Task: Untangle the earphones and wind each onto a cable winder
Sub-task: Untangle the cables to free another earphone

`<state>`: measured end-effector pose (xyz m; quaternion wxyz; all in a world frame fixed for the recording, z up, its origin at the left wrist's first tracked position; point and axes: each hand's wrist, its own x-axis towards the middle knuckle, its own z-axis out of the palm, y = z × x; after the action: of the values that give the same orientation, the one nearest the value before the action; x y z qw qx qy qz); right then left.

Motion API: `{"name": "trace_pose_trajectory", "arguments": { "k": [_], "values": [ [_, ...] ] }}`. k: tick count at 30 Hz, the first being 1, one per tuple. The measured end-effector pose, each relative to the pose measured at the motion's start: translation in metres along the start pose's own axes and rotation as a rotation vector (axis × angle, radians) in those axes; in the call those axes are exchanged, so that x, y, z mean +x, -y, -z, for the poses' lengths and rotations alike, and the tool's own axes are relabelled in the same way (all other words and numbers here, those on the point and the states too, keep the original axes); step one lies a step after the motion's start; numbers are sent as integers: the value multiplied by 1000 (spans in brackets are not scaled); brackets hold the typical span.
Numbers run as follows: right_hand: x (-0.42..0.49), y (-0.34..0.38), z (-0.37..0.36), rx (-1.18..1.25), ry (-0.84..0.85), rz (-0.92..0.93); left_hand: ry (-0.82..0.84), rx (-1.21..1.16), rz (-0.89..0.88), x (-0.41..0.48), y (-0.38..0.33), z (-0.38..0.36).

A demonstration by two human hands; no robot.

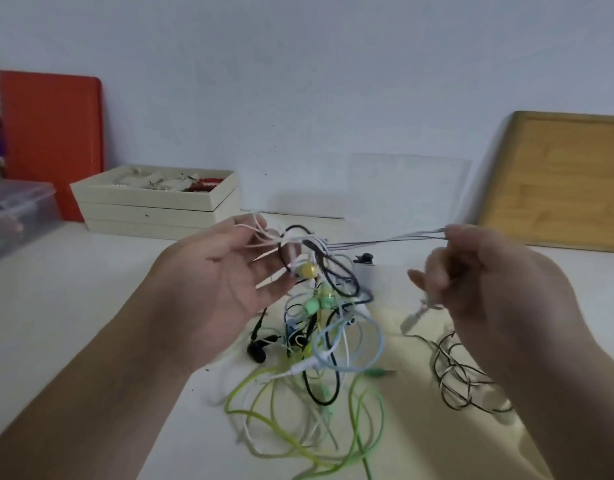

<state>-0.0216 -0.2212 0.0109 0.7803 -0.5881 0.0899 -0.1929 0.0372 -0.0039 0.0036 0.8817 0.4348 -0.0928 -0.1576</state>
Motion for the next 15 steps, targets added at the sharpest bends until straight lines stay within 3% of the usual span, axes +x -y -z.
{"name": "trace_pose_trajectory", "arguments": {
  "k": [4,7,15],
  "values": [
    [-7,1,-1,-134,254,78,-64,54,12,1,0,2],
    [-11,-9,-4,-492,427,146,-106,17,25,1,2,0],
    [-17,-24,-13,-938,466,215,-263,-100,34,10,7,6]
  ]
}}
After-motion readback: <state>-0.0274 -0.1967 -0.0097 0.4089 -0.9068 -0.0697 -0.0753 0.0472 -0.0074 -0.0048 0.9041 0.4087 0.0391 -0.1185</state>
